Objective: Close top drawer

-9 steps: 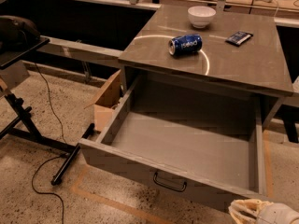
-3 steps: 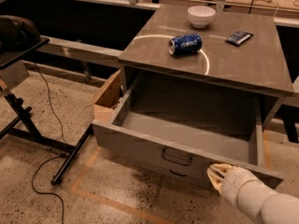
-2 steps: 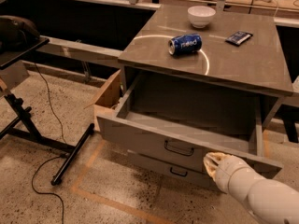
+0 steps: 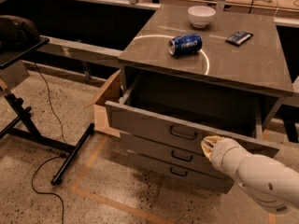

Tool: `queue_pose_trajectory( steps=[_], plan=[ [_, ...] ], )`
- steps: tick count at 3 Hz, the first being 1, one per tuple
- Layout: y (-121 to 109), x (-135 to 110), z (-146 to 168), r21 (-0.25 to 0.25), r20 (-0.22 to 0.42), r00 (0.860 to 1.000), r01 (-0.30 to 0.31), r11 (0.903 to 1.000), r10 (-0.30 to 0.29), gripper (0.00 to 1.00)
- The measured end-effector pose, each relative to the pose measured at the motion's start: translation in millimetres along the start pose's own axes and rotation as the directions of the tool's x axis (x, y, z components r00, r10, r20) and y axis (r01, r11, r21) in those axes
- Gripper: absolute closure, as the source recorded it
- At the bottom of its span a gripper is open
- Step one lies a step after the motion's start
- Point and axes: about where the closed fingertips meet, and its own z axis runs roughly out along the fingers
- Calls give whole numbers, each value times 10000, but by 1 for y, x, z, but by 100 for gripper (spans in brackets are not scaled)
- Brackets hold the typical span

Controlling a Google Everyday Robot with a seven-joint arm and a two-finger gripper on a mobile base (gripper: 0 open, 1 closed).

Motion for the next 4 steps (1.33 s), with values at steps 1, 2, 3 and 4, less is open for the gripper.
queue_pose_trajectory(
  steps=[1, 2, 3, 4],
  plan=[
    [-17, 8, 20, 28, -163, 9998, 112, 9999, -111, 100],
    [-33, 19, 35, 92, -434, 9984, 381, 9992, -376, 100],
    [-46, 25, 50, 146, -632, 9958, 671, 9976, -661, 100],
    [-54, 25, 61, 174, -713, 9940, 838, 9963, -824, 100]
  ],
)
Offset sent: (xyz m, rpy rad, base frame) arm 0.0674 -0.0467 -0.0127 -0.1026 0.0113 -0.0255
